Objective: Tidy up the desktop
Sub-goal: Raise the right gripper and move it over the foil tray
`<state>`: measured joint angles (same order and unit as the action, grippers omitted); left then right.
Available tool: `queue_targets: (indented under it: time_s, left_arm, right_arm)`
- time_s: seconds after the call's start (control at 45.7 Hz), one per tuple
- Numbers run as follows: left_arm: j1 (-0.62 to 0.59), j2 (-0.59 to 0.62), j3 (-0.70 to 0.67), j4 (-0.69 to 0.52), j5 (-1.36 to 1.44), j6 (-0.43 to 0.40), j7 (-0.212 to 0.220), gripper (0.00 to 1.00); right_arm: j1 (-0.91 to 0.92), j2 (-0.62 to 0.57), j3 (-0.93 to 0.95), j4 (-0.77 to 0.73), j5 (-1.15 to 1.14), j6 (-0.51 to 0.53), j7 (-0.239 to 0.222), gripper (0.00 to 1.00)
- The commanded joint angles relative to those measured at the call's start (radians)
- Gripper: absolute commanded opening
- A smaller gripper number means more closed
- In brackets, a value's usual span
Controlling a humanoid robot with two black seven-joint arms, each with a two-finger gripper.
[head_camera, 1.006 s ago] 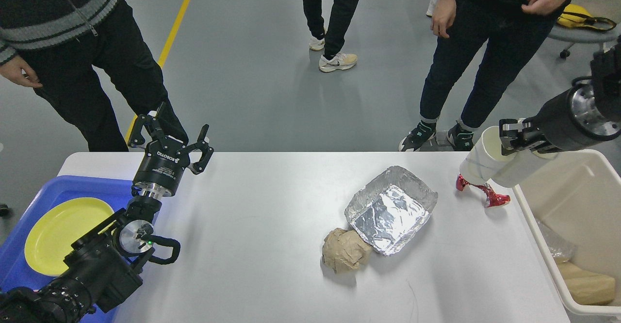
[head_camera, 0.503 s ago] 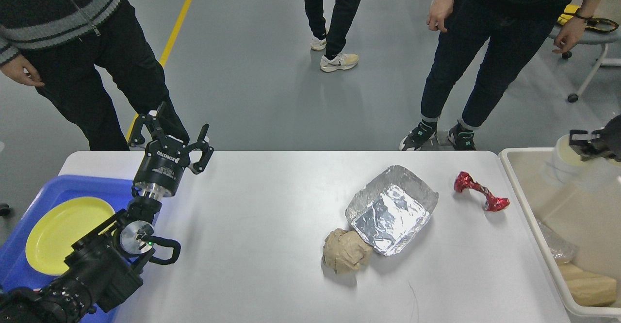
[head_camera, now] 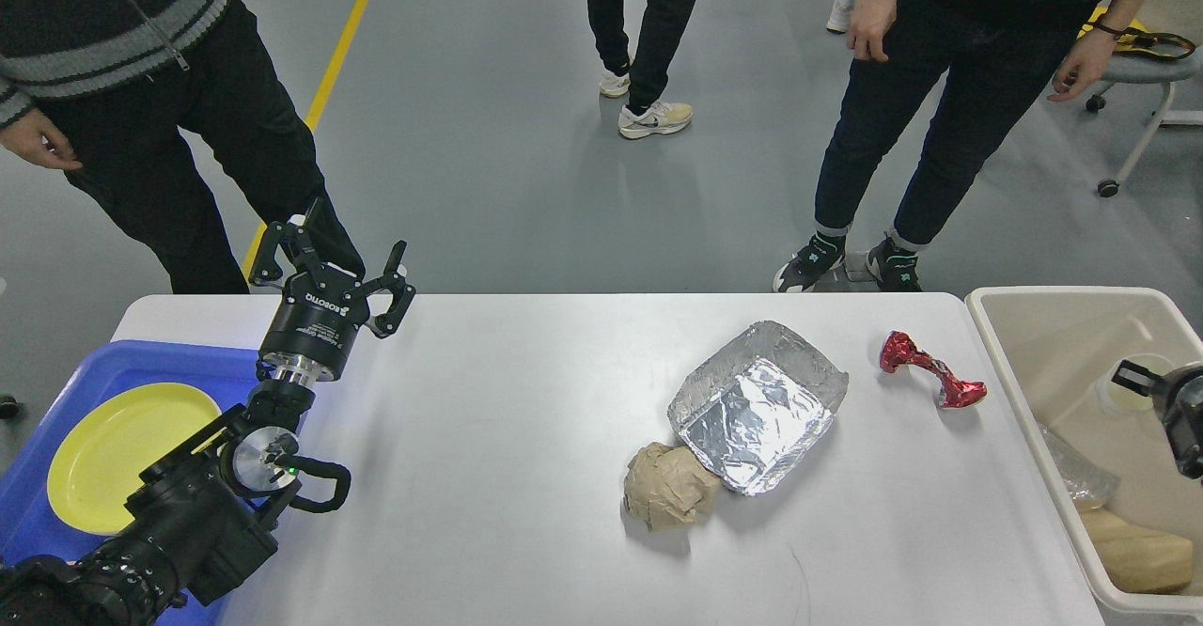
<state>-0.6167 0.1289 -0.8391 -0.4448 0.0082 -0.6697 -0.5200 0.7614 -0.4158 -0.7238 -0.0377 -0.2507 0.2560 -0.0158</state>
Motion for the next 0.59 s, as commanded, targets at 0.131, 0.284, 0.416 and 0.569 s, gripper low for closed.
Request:
queue_targets:
  time_s: [0.131, 0.284, 0.416, 0.569]
  left_arm:
    - [0.0, 0.0, 0.0, 0.0, -0.001, 0.001, 0.0, 1.0]
    - [0.0, 0.0, 0.0, 0.0, 0.001, -0.001, 0.0, 1.0]
    - [0.0, 0.0, 0.0, 0.0, -0.001, 0.001, 0.0, 1.0]
    - [0.0, 0.0, 0.0, 0.0, -0.001, -0.001, 0.0, 1.0]
  right_arm:
    - [-0.045, 0.052, -0.117, -0.019, 0.051, -0.04, -0.009, 1.0]
    - [-0.047, 0.048, -0.117, -0.019, 0.051, -0.04, -0.009, 1.0]
    - [-0.047, 0.046, -0.12, -0.021, 0.051, -0.04, -0.009, 1.0]
    - [0.005, 0.045, -0.12, -0.024, 0.051, -0.035, -0.006, 1.0]
